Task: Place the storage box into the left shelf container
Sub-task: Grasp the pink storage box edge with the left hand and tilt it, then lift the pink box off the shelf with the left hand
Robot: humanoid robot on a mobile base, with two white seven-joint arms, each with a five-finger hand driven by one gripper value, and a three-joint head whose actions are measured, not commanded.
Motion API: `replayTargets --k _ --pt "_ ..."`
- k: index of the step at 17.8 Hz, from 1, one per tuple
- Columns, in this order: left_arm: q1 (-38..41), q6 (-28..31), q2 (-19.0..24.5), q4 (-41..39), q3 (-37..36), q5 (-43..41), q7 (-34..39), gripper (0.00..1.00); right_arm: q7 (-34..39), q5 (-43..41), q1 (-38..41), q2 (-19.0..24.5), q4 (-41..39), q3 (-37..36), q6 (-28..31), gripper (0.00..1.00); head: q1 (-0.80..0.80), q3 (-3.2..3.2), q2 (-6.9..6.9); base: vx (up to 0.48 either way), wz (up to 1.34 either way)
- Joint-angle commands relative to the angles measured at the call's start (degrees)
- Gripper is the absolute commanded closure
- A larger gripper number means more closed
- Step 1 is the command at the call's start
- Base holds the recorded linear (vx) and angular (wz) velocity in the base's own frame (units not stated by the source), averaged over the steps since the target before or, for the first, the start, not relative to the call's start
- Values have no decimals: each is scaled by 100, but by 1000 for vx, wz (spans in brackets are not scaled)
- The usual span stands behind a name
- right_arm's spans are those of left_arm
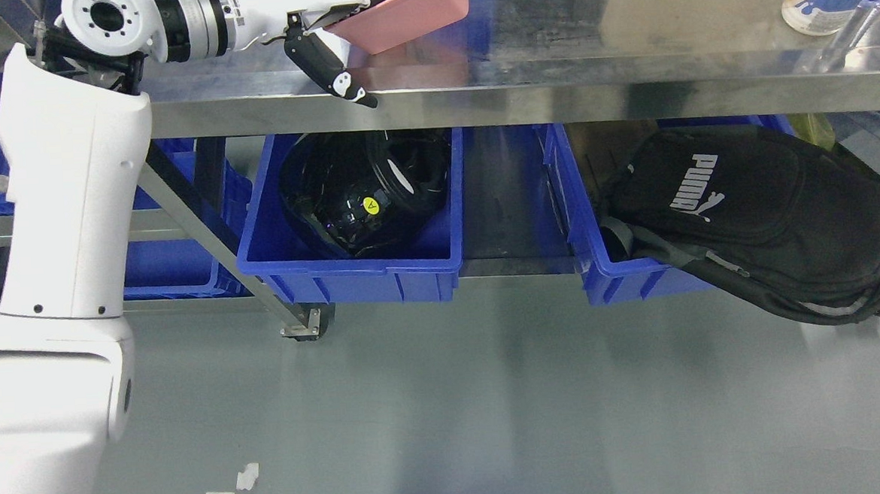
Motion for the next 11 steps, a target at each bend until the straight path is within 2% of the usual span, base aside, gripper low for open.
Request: replayTargets --k 1,4,5,6,8,11 --pt "-9 -117 -667 592 604 -115 -21 49 -37 -123 -18 -100 -100 0 7 0 0 0 0 5 67" --pt "43 -548 -905 688 1396 -97 -109 81 -37 -123 -27 -100 -100 0 -2 0 0 0 0 -4 77" --pt "78 -662 -964 706 1703 -62 -170 94 -37 -123 -18 -100 -100 0 7 0 0 0 0 -4 61" --pt "122 -698 -964 715 2002 -45 -231 100 -37 -123 -18 -100 -100 0 7 0 0 0 0 5 79" --pt "184 -698 -964 724 2468 121 -241 100 -28 -123 -27 -100 -100 0 7 0 0 0 0 9 71" --pt "360 -681 -964 715 2734 1270 -179 100 -37 -123 -27 -100 -100 0 -2 0 0 0 0 12 21"
